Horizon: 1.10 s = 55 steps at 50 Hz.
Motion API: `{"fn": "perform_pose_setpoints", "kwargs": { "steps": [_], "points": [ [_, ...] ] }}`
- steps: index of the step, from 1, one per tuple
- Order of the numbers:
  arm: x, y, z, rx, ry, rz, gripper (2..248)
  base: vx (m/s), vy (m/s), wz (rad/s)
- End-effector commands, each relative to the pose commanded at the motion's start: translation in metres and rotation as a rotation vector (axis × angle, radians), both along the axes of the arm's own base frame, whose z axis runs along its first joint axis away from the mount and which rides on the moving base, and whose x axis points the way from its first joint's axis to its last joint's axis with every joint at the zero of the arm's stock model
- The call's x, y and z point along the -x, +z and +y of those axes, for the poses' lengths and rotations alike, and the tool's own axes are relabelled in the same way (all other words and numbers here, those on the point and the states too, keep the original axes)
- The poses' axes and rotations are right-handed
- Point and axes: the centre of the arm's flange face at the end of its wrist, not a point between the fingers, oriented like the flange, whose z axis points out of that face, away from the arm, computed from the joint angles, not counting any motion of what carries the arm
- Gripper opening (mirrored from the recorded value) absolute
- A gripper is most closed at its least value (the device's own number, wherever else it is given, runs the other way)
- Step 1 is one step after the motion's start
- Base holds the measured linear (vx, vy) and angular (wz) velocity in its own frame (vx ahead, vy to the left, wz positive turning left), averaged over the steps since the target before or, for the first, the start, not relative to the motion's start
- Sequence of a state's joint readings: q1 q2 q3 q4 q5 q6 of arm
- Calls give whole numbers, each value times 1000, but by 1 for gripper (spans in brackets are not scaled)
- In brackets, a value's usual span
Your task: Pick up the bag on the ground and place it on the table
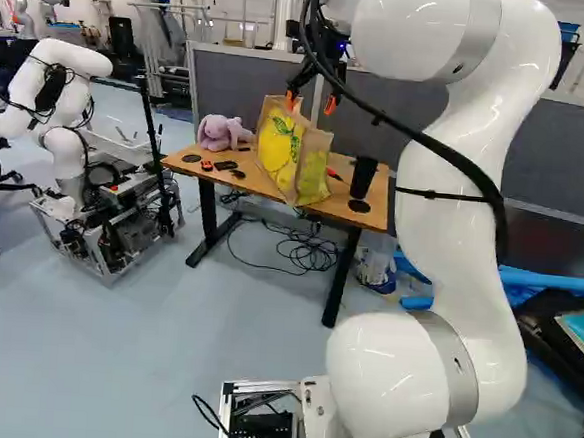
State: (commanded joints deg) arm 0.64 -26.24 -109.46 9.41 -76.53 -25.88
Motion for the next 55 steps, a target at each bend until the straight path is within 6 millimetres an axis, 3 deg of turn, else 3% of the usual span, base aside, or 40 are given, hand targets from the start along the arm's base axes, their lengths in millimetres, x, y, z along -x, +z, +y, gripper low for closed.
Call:
{"fn": "perform_pose_setpoints", "kwargs": {
  "steps": [55],
  "points": [
    [0,0,0,0,0,0,247,-165,0,18]
  ]
}}
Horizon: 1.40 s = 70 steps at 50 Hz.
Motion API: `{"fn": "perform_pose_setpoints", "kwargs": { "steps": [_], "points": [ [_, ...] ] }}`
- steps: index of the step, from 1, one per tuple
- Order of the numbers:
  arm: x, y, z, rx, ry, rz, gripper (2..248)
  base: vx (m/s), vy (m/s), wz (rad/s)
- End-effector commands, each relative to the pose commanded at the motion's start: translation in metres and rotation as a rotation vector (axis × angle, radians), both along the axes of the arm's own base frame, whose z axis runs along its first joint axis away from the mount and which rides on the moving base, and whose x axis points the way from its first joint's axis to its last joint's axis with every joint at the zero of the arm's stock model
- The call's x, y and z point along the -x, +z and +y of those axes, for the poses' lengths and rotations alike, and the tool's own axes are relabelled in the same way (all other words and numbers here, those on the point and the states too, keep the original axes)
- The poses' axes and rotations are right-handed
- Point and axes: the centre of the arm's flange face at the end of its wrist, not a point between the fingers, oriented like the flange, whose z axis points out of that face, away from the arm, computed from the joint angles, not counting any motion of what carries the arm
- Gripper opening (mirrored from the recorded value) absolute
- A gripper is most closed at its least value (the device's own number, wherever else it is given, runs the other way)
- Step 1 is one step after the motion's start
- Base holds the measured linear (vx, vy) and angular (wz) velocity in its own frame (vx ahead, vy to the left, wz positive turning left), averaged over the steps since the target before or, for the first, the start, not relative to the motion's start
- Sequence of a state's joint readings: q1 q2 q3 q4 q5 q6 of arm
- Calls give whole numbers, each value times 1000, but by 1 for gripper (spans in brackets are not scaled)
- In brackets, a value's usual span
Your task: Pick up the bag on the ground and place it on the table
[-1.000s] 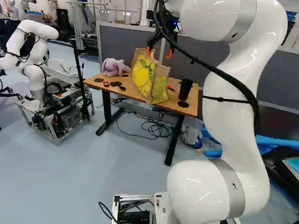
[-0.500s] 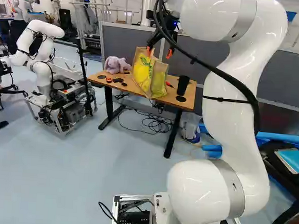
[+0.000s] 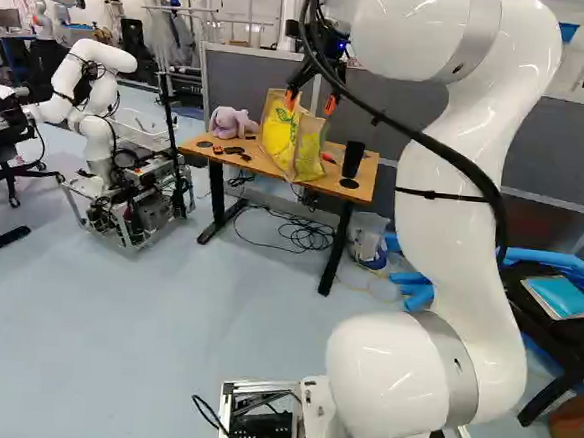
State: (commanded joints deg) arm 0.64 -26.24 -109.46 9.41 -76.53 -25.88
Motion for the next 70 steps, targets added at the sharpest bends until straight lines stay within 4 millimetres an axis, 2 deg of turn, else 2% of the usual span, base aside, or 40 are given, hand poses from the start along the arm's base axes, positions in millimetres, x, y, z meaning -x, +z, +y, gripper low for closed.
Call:
{"fn": "perform_pose_setpoints", "kwargs": {
  "steps": [36,70],
  "points": [
    [1,-6,-1,2,-14,-18,247,-7,0,0],
    [7,-33,-3,12,-71,-96,247,0,0,0]
  ]
}}
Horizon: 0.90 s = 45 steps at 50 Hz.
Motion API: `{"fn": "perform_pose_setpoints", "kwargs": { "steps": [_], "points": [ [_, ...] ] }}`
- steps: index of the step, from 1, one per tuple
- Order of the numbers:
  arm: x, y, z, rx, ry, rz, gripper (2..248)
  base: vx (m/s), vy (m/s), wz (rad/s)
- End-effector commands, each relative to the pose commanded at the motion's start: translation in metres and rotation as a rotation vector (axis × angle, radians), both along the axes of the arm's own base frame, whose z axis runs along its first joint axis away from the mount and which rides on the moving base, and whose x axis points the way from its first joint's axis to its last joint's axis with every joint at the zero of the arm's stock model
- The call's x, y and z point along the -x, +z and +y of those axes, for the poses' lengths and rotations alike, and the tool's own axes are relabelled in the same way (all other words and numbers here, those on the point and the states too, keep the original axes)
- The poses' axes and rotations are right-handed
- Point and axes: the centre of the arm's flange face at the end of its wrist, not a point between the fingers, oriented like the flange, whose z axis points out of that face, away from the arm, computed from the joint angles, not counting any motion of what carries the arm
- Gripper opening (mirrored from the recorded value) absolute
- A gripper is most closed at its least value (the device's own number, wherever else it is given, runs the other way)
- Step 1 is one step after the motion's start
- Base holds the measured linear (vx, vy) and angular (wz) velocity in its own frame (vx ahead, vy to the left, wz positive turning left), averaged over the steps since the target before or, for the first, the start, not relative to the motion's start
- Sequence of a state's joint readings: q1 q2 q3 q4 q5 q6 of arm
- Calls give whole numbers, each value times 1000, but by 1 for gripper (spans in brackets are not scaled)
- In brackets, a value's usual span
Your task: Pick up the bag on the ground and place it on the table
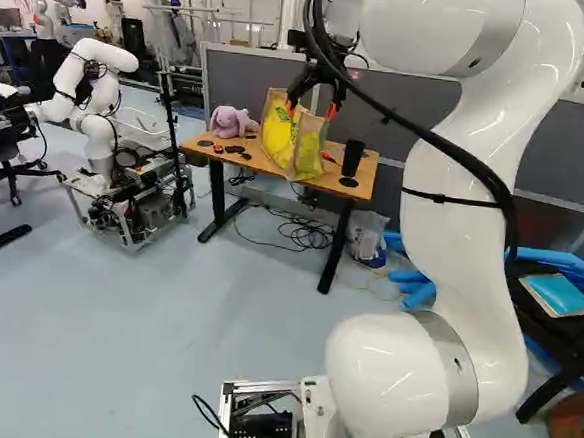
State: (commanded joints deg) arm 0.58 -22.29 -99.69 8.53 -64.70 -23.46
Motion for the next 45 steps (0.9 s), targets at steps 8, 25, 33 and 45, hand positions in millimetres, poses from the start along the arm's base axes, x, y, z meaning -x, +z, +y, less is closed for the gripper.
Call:
{"fn": "perform_pose_setpoints", "kwargs": {
  "steps": [8,25,33,45],
  "points": [
    [3,-9,-1,3,-19,-27,247,0,0,0],
    [13,-34,-3,10,-65,-97,247,0,0,0],
    [19,-47,-5,13,-88,-135,247,0,0,0],
    [32,-70,-7,17,-126,-201,247,0,0,0]
  ]
}}
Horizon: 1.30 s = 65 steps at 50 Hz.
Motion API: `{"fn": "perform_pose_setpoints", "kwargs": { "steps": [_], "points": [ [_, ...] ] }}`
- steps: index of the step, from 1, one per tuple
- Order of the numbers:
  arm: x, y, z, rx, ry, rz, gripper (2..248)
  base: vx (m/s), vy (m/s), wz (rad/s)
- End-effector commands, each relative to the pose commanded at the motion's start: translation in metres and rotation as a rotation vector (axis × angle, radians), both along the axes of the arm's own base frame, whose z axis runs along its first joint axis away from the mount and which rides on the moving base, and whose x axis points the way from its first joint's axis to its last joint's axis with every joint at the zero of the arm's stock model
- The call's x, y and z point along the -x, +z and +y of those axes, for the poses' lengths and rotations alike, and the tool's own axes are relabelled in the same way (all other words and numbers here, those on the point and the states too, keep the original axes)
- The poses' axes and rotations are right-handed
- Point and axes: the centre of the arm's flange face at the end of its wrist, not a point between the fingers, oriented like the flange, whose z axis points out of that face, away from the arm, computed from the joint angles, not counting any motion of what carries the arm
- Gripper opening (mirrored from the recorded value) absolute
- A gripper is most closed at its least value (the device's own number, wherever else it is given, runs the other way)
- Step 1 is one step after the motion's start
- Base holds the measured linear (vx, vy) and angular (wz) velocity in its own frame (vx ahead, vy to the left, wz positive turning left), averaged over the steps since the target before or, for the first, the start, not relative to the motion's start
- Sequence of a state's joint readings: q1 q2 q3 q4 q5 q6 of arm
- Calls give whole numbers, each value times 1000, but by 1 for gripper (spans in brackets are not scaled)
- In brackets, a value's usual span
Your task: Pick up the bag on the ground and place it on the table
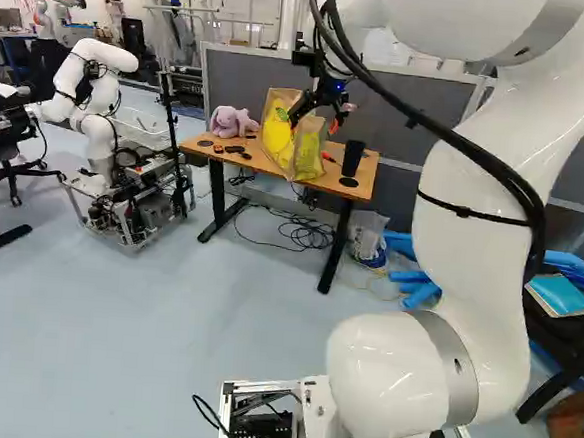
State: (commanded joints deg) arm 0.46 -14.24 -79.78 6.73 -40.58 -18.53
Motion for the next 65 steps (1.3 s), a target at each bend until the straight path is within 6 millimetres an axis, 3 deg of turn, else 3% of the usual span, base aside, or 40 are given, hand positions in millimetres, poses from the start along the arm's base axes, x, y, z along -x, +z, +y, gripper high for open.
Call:
{"fn": "perform_pose_setpoints", "kwargs": {
  "steps": [24,65],
  "points": [
    [39,-54,-5,3,-75,-155,247,0,0,0],
    [140,-149,-11,-23,-170,-438,247,0,0,0]
  ]
}}
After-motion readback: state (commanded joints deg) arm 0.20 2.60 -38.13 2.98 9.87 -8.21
